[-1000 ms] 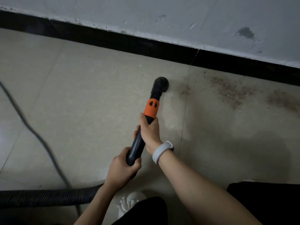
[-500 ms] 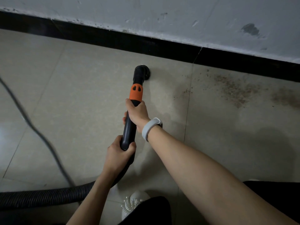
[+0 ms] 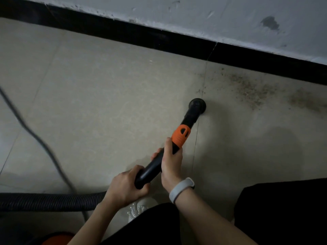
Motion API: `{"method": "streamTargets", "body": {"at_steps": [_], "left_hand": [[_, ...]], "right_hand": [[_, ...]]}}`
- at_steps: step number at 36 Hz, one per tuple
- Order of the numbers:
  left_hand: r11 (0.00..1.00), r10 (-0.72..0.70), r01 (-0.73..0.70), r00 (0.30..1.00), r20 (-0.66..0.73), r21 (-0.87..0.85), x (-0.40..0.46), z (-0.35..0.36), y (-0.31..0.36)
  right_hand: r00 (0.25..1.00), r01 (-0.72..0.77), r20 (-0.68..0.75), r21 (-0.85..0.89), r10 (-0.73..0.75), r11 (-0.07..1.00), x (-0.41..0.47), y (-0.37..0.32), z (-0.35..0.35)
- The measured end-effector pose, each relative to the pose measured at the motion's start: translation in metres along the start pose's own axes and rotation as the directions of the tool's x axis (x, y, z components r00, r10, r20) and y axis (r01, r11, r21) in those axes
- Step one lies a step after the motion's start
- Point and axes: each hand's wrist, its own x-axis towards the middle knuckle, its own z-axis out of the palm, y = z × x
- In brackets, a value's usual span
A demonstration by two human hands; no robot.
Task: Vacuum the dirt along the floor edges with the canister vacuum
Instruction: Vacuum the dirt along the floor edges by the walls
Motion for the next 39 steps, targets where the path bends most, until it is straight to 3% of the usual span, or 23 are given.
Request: {"method": "streamTargets", "body": {"at_steps": [3,8,12,18,23,27,34,39], "left_hand": [[0.999,-0.045,0.043,0.998,-0.044,-0.032,-0.006,-0.003,-0.007],[0.981,-0.161,0.145,0.98,-0.115,-0.131,-0.01,-0.008,-0.013],[0.975,-0.206,0.19,0.968,-0.143,-0.116,-0.004,-0.013,-0.011],[0.984,-0.175,0.171,0.98,-0.098,-0.045,0.006,-0.019,0.009],[0.992,-0.125,0.126,0.992,0.028,-0.001,0.006,-0.019,0.027],[0.989,-0.148,0.145,0.984,0.098,0.033,0.004,-0.019,0.043],[0.958,-0.286,0.286,0.958,0.03,-0.003,-0.002,-0.015,0.07],[0.937,-0.348,0.348,0.938,-0.001,0.023,-0.004,-0.015,0.082]], "right_hand": [[1.0,-0.018,0.011,-0.007,0.018,1.0,-0.002,0.004,0.01],[0.985,-0.052,0.16,-0.083,0.065,0.995,-0.002,0.002,0.039],[0.965,-0.076,0.239,-0.134,0.106,0.988,0.001,-0.006,0.049],[0.973,-0.105,0.191,-0.122,0.127,0.987,0.003,-0.026,0.037],[0.985,-0.126,0.108,-0.065,0.132,0.99,0.004,-0.036,0.009],[0.975,-0.149,0.149,-0.12,0.166,0.981,0.004,-0.042,-0.006],[0.928,-0.224,0.256,-0.199,0.272,0.954,0.01,-0.052,-0.012],[0.93,-0.256,0.232,-0.146,0.284,0.956,0.015,-0.067,-0.013]]}}
